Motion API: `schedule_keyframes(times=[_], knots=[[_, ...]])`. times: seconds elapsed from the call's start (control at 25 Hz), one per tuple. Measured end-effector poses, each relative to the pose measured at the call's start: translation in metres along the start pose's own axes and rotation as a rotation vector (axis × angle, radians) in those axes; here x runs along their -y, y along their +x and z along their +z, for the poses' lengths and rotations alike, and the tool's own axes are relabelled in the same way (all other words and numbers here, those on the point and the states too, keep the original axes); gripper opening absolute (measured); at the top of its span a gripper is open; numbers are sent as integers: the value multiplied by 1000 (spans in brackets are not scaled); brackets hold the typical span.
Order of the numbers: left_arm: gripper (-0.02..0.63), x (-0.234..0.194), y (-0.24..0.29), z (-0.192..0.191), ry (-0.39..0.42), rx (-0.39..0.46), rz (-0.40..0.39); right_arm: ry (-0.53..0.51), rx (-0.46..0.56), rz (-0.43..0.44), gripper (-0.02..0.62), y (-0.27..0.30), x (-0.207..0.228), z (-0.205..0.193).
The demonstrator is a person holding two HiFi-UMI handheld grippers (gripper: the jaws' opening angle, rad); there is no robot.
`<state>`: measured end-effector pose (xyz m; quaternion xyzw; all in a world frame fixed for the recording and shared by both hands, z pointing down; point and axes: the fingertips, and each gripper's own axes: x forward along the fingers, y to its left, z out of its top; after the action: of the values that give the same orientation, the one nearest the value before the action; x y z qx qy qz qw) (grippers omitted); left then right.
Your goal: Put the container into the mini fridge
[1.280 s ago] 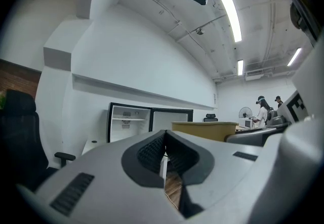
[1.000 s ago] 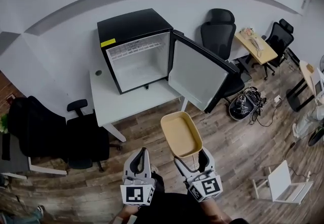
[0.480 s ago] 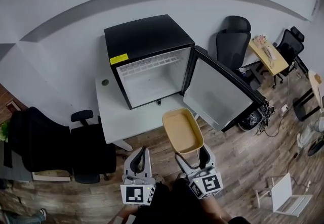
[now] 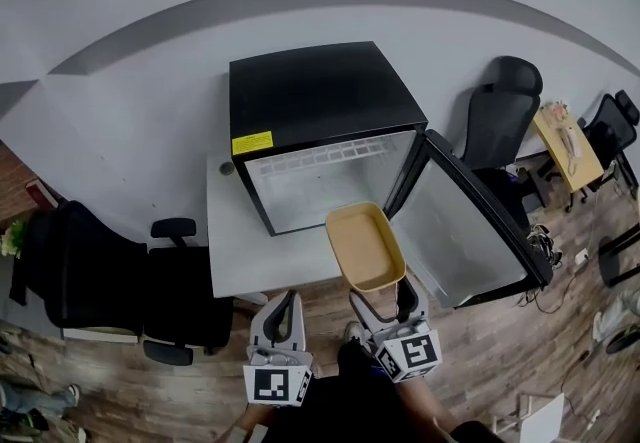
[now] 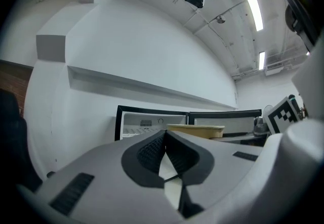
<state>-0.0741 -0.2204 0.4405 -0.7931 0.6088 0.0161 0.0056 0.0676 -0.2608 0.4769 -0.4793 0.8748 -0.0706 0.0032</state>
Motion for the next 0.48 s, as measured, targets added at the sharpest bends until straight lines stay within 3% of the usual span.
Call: schedule_keyframes(times=[0.48], knots=[[8,-15,86,17,-30,38,192,-59,-15,158,426,123,60,20]])
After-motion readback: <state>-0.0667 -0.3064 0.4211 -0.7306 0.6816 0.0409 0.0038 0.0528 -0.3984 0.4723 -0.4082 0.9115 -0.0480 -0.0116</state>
